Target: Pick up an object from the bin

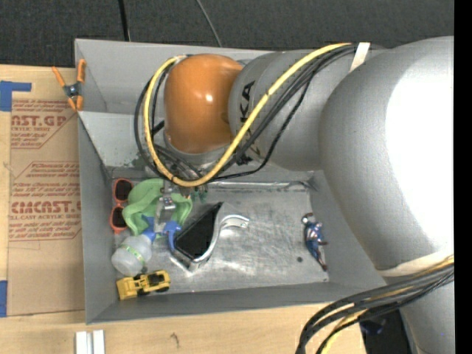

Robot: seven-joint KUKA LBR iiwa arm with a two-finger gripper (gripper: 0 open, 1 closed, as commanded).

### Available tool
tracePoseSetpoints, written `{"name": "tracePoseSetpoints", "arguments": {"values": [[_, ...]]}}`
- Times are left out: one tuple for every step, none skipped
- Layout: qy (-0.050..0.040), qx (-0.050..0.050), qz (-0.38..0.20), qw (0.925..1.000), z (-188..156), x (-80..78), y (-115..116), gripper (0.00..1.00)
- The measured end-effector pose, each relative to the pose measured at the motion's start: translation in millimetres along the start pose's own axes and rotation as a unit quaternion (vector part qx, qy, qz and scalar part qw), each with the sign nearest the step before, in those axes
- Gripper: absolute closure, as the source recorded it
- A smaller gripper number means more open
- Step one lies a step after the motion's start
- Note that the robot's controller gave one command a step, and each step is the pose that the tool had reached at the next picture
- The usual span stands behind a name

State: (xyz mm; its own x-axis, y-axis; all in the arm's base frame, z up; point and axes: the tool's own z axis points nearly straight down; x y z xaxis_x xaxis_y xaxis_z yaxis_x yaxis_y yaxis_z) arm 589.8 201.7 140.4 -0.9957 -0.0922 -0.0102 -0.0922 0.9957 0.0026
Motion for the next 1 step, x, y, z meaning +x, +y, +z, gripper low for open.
{"name": "tracePoseSetpoints", "arguments": {"values": [[-0.0022, -0.001, -0.059, 0.9982, 11.6, -0.4, -6.4, 1.0]]}}
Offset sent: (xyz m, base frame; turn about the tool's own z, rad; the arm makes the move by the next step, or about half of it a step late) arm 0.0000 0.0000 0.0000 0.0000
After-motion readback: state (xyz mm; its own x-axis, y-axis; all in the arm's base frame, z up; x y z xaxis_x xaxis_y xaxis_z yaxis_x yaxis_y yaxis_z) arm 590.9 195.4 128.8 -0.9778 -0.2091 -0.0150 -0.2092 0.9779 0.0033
